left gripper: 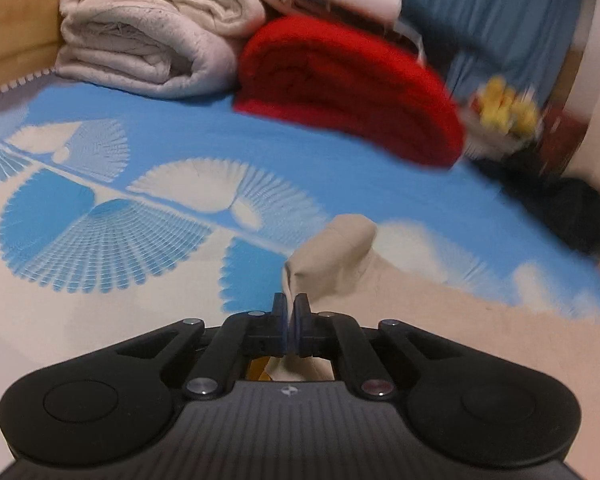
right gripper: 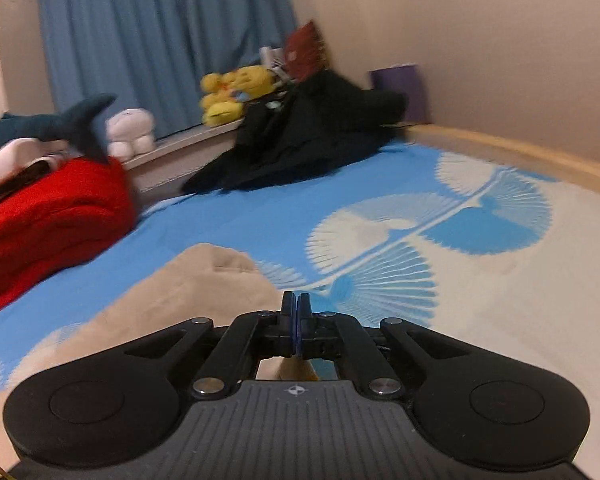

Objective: Fold large clothes

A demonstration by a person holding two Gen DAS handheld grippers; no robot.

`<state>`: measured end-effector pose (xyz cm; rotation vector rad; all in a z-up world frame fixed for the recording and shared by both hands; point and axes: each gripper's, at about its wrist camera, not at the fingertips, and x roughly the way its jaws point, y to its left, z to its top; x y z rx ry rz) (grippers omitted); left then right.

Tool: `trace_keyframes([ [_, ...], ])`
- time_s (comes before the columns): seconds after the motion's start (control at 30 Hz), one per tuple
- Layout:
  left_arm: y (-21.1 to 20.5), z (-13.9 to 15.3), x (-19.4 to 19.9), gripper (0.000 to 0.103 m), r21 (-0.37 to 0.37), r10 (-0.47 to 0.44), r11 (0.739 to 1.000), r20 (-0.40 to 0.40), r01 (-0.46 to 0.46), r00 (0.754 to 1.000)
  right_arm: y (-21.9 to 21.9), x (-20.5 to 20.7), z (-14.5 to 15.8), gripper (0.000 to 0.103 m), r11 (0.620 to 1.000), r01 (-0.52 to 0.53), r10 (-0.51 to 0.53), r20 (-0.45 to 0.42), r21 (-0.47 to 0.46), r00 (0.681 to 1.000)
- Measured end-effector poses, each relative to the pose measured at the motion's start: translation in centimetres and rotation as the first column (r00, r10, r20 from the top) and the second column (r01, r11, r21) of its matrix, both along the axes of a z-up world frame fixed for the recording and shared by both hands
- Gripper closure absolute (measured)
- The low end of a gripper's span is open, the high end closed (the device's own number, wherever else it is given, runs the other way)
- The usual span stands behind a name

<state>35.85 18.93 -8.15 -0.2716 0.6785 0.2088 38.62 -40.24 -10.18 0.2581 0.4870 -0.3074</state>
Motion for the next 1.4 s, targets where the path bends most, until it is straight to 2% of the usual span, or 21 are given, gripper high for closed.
trace_keyframes([
  [0.07, -0.2, -2.1, 1.0, 0.091, 0.008, -0.002, 1.000, -0.118, 0.003, 0.993, -1.1, 1.1, -2.2, 0.103, 0.998, 0.051, -0.046, -0.124, 0.039, 0.991],
  [0.1, -0.1, -2.8, 1.2, 0.081, 0.004, 0.002, 1.000, -0.165, -0.002, 0.986, -1.6, 1.5, -3.3, 0.103, 0.995, 0.058, -0.043, -0.184, 0.077, 0.982],
  [0.13, -0.1, -2.6, 1.1, 0.069, 0.017, 0.014, 1.000, -0.176, -0.012, 0.984, -1.7, 1.6, -3.9, 0.103, 0.993, 0.052, -0.029, -0.216, 0.104, 0.976],
  [0.2, -0.2, -0.2, 0.4, 0.064, 0.069, 0.054, 0.997, -0.126, -0.046, 0.991, -1.3, 1.0, -3.1, 0.103, 0.995, 0.030, -0.011, -0.191, 0.095, 0.981],
  [0.3, -1.2, 4.0, -1.3, 0.062, 0.079, 0.028, 0.997, -0.020, -0.026, 0.999, -0.1, -0.6, 0.2, 0.100, 0.995, -0.050, 0.056, -0.073, 0.083, 0.996],
  [0.37, -2.7, 5.5, -2.4, 0.060, 0.055, -0.035, 0.998, -0.001, 0.035, 0.999, 0.8, -2.0, 1.7, 0.090, 0.985, -0.128, 0.133, -0.041, 0.118, 0.990],
  [0.4, -4.0, 5.9, -3.2, 0.060, 0.030, -0.090, 0.995, -0.007, 0.090, 0.996, 1.3, -2.7, 2.2, 0.083, 0.976, -0.174, 0.181, -0.044, 0.130, 0.983],
  [0.43, -5.0, 6.0, -3.7, 0.060, 0.015, -0.136, 0.991, -0.018, 0.136, 0.991, 1.9, -3.1, 2.4, 0.082, 0.968, -0.213, 0.222, -0.058, 0.132, 0.973],
  [0.57, -10.8, 5.6, -6.7, 0.060, 0.042, -0.345, 0.935, -0.115, 0.351, 0.932, 3.1, -5.5, 2.8, 0.081, 0.943, -0.305, 0.324, -0.162, 0.132, 0.932],
  [0.6, -12.2, 5.3, -7.6, 0.060, 0.036, -0.381, 0.920, -0.151, 0.390, 0.912, 3.1, -6.3, 2.6, 0.081, 0.942, -0.306, 0.328, -0.185, 0.135, 0.927],
  [0.67, -13.8, 4.6, -9.5, 0.060, 0.020, -0.390, 0.914, -0.230, 0.405, 0.892, 3.1, -7.6, 1.9, 0.081, 0.947, -0.293, 0.318, -0.250, 0.133, 0.914],
  [0.83, -15.0, 5.4, -13.2, 0.060, -0.014, -0.387, 0.919, -0.216, 0.394, 0.896, 1.4, -10.2, 0.4, 0.081, 0.969, -0.194, 0.237, -0.360, 0.152, 0.902],
  [0.93, -15.6, 3.7, -13.5, 0.060, 0.003, -0.403, 0.910, -0.232, 0.415, 0.885, 1.0, -11.2, -1.8, 0.081, 0.970, -0.207, 0.244, -0.504, 0.130, 0.829],
  [1.0, -15.9, 0.6, -12.9, 0.060, -0.015, -0.415, 0.899, -0.346, 0.437, 0.842, 0.1, -11.9, -2.4, 0.079, 0.980, -0.176, 0.200, -0.553, 0.096, 0.809],
  [1.03, -16.2, -0.6, -12.9, 0.060, 0.012, -0.392, 0.900, -0.418, 0.437, 0.819, -0.5, -12.2, -2.2, 0.074, 0.983, -0.151, 0.185, -0.548, 0.108, 0.816],
  [1.07, -16.4, -1.1, -12.9, 0.060, 0.054, -0.375, 0.896, -0.440, 0.441, 0.816, -1.1, -12.6, -1.3, 0.073, 0.986, -0.114, 0.160, -0.525, 0.119, 0.836],
  [1.13, -16.0, -0.5, -13.1, 0.057, 0.098, -0.365, 0.892, -0.418, 0.441, 0.832, -1.3, -13.4, 0.7, 0.073, 0.989, -0.089, 0.133, -0.458, 0.117, 0.879],
  [1.17, -15.4, 0.1, -13.2, 0.056, 0.097, -0.357, 0.900, -0.395, 0.425, 0.846, -1.0, -14.0, 2.2, 0.073, 0.988, -0.099, 0.137, -0.398, 0.115, 0.907],
  [1.23, -13.6, 1.2, -13.7, 0.051, 0.074, -0.324, 0.926, -0.351, 0.371, 0.879, -0.1, -15.1, 4.4, 0.072, 0.985, -0.140, 0.165, -0.307, 0.104, 0.937],
  [1.3, -11.3, 2.1, -14.2, 0.051, 0.059, -0.261, 0.954, -0.318, 0.294, 0.911, 1.5, -16.3, 6.2, 0.070, 0.973, -0.207, 0.225, -0.223, 0.098, 0.949],
  [1.4, -7.8, 2.4, -14.9, 0.051, 0.036, -0.160, 0.983, -0.315, 0.180, 0.935, 4.3, -17.3, 6.8, 0.065, 0.950, -0.293, 0.307, -0.165, 0.107, 0.937],
])
